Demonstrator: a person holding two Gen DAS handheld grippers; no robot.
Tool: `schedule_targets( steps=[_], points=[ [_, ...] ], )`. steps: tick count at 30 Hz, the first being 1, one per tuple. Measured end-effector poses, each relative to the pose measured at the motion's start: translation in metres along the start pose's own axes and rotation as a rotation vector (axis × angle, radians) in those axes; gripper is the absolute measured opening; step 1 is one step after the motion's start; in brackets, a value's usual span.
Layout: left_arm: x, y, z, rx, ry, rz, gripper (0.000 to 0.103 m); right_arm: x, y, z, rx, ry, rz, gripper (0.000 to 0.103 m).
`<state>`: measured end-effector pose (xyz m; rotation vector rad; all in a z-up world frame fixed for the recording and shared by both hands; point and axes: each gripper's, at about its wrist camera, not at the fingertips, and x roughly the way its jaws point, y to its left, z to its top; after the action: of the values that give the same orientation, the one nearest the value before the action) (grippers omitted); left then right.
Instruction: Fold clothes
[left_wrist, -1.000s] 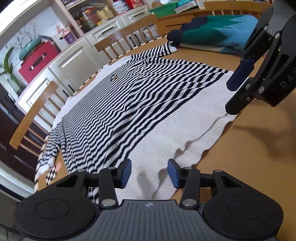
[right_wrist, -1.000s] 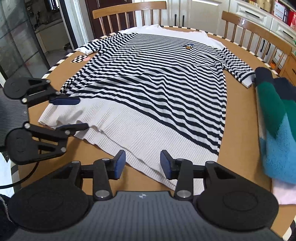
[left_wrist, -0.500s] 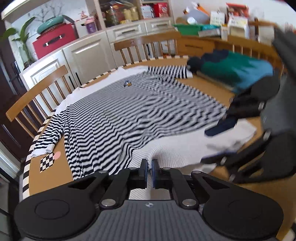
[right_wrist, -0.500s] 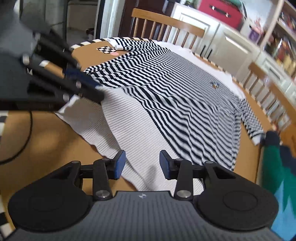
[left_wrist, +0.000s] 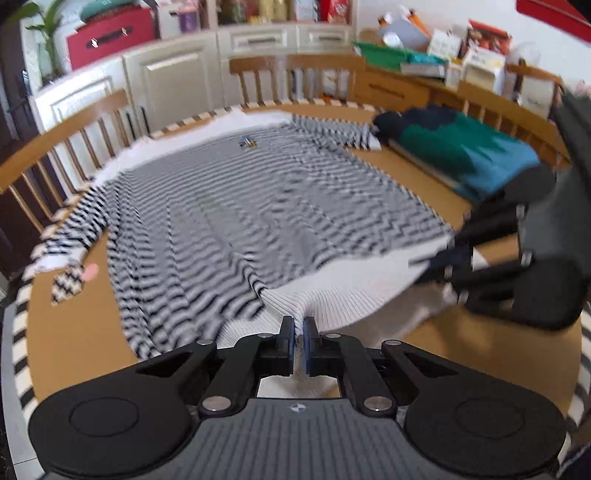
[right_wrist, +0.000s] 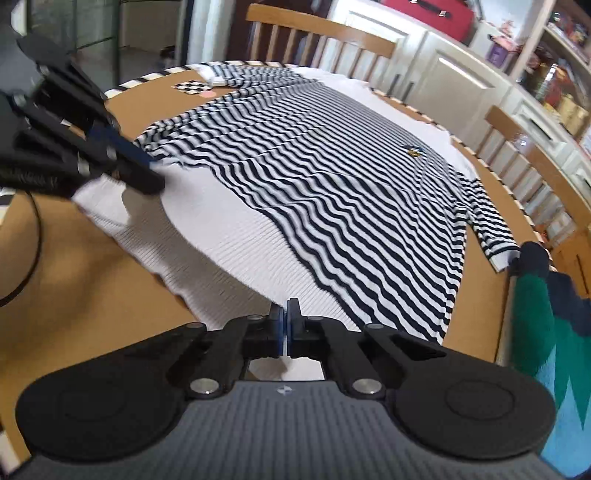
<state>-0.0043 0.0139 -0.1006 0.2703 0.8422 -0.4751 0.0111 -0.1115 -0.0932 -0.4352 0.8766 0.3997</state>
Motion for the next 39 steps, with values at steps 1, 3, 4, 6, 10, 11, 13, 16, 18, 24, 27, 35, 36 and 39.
schedule_targets(
  steps=[1,3,4,6,10,11,13,16,18,24,27,35,36,39],
  points=[
    [0.002,-0.002,-0.002,0.007,0.014,-0.009,0.006,-0.002,-0.001,0.000,-0.013,0.006,0.020,0.001],
    [0.006,-0.004,-0.007,0.021,0.040,-0.026,0.006,-0.005,0.001,-0.001,-0.046,0.022,0.062,0.001],
    [0.008,-0.005,-0.009,0.024,0.053,-0.031,0.006,-0.004,0.003,-0.003,-0.068,0.035,0.067,0.001],
    [0.012,-0.004,-0.014,0.016,0.080,-0.042,0.006,-0.001,0.007,-0.005,-0.117,0.057,0.054,0.001],
    [0.017,-0.003,-0.022,-0.004,0.122,-0.062,0.005,0.002,0.006,-0.003,-0.114,0.073,0.072,0.001],
    [0.018,-0.002,-0.025,-0.007,0.127,-0.061,0.005,0.003,0.007,-0.003,-0.114,0.075,0.074,0.001],
    [0.019,0.000,-0.030,-0.020,0.133,-0.058,0.006,0.006,0.010,-0.004,-0.118,0.084,0.064,0.001],
    [0.012,0.004,-0.032,-0.042,0.129,-0.052,0.007,0.005,0.010,-0.006,-0.063,0.082,0.057,0.005],
    [0.000,0.011,-0.032,-0.070,0.117,-0.044,0.009,-0.002,0.007,-0.009,-0.005,0.096,0.081,0.011],
    [-0.036,0.049,-0.032,-0.309,0.075,0.075,0.036,-0.037,-0.025,-0.031,0.226,0.099,0.070,0.031],
    [-0.032,0.065,-0.036,-0.414,0.097,0.194,0.040,-0.043,-0.055,-0.046,0.412,0.112,-0.022,0.031],
    [-0.008,0.044,-0.030,-0.344,0.123,0.239,0.039,-0.025,-0.090,-0.075,0.732,0.156,-0.057,0.033],
    [-0.004,0.043,-0.031,-0.347,0.137,0.232,0.038,-0.024,-0.089,-0.076,0.740,0.154,-0.055,0.032],
    [0.004,0.040,-0.038,-0.336,0.151,0.225,0.025,-0.023,-0.086,-0.077,0.746,0.143,-0.050,0.033]
  ],
)
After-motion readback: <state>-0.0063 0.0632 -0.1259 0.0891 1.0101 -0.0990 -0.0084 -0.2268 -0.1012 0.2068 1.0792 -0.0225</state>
